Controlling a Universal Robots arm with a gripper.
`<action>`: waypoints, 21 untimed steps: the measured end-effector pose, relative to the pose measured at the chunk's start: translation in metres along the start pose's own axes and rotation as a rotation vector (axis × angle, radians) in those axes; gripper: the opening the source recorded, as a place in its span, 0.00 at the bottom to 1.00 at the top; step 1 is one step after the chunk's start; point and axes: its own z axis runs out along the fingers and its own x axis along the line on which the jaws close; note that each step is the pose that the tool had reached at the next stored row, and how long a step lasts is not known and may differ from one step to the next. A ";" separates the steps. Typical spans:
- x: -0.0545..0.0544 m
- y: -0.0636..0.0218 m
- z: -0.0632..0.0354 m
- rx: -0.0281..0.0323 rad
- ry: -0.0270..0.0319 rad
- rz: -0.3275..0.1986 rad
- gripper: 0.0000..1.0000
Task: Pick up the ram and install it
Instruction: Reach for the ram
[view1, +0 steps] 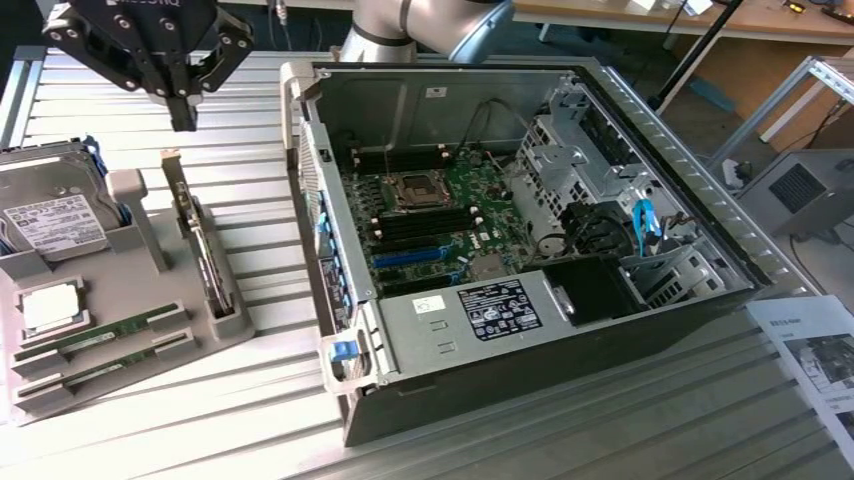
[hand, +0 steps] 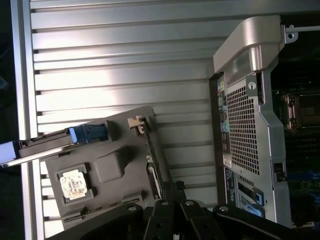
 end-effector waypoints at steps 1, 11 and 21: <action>0.002 -0.0003 -0.0001 0.0001 0.0000 0.000 0.11; 0.026 -0.0035 -0.0008 0.0000 0.0000 0.000 0.11; 0.049 -0.0065 -0.0015 0.0000 -0.0001 0.000 0.11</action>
